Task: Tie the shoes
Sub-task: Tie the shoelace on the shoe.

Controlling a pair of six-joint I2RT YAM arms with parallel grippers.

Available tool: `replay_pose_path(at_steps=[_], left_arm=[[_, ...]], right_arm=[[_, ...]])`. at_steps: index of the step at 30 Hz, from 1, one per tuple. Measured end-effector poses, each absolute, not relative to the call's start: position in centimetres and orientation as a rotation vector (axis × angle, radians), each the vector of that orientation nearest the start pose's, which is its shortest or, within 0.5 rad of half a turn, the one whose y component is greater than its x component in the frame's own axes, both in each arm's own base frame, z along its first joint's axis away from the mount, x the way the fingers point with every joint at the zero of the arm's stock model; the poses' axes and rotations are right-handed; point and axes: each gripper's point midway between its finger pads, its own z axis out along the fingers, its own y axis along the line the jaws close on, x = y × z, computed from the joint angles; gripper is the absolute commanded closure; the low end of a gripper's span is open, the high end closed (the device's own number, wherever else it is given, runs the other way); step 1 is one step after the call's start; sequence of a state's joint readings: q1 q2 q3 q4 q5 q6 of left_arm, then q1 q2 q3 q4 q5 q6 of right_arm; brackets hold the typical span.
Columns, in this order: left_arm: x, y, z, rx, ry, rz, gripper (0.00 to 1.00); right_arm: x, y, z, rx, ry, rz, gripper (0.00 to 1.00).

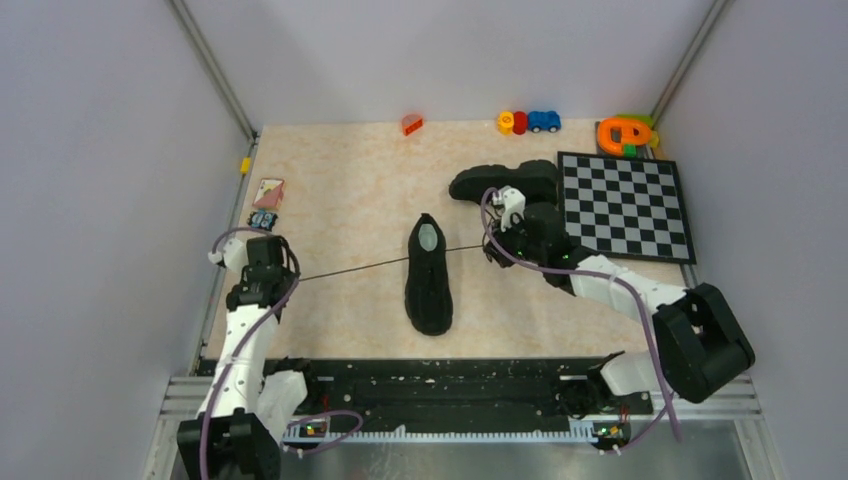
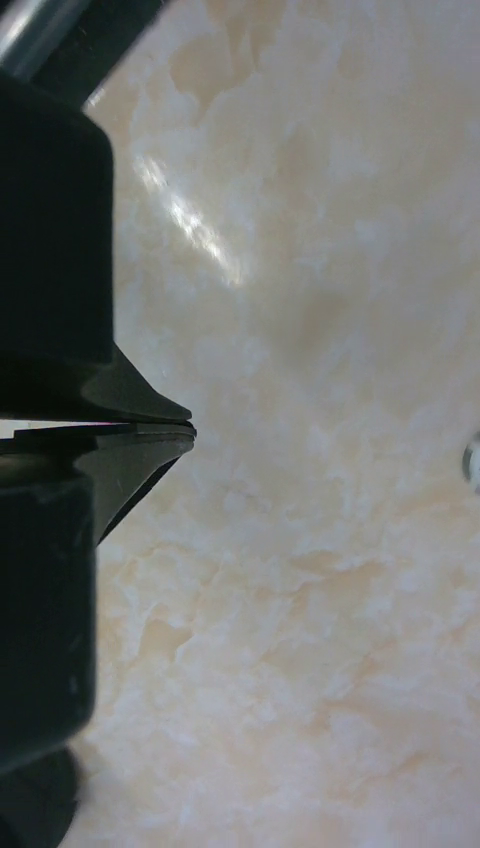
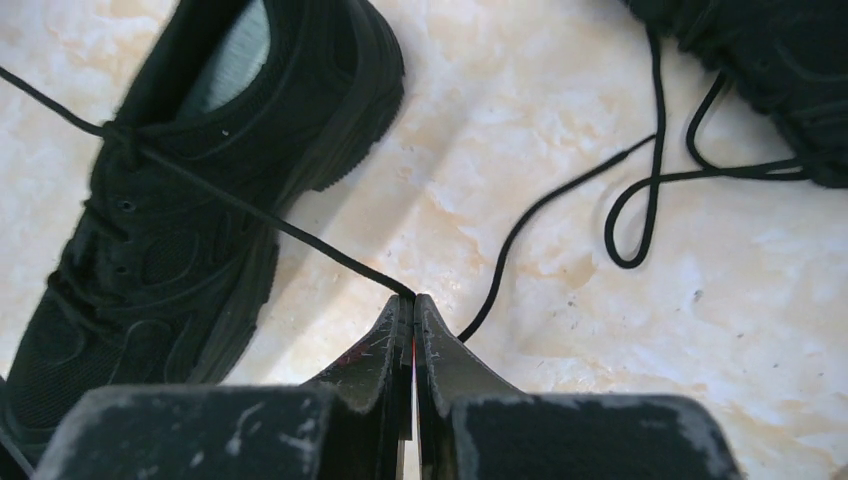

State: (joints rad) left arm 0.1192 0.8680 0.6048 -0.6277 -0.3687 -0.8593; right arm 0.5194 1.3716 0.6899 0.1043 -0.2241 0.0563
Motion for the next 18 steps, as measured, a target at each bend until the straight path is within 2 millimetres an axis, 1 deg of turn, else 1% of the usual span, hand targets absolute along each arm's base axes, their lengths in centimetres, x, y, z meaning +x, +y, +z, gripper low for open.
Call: replay_pose_path(at_steps=[2, 4, 5, 6, 7, 8, 11, 15, 18], left_arm=[[24.0, 5.2, 9.7, -1.168, 2.055, 0.029, 0.8], [25.4, 3.1, 10.0, -1.015, 2.082, -0.126, 0.57], [26.1, 1.8, 10.3, -0.927, 2.089, -0.209, 0.43], [26.6, 0.7, 10.7, -0.848, 2.092, -0.273, 0.24], [26.9, -0.3, 11.1, -0.776, 2.095, -0.321, 0.2], [27.2, -1.5, 11.6, -0.699, 2.094, -0.373, 0.19], [27.6, -4.1, 13.1, -0.487, 2.083, -0.447, 0.18], [27.3, -8.2, 14.1, -0.164, 2.08, -0.515, 0.23], [26.8, -11.6, 15.1, 0.084, 2.03, -0.571, 0.25]], right_arm=[[30.4, 22.6, 10.8, -0.647, 2.048, 0.583, 1.0], [30.2, 23.0, 11.9, -0.677, 2.001, 0.593, 1.0], [30.0, 23.5, 12.4, -0.702, 1.974, 0.604, 0.99], [29.7, 23.9, 12.7, -0.727, 1.952, 0.617, 0.96], [29.3, 24.5, 12.9, -0.755, 1.936, 0.632, 0.92], [28.9, 25.0, 13.0, -0.781, 1.925, 0.647, 0.88], [28.2, 25.7, 13.1, -0.831, 1.911, 0.671, 0.8], [28.1, 26.0, 13.5, -0.85, 1.89, 0.684, 0.75], [27.8, 26.2, 14.1, -0.865, 1.867, 0.703, 0.74]])
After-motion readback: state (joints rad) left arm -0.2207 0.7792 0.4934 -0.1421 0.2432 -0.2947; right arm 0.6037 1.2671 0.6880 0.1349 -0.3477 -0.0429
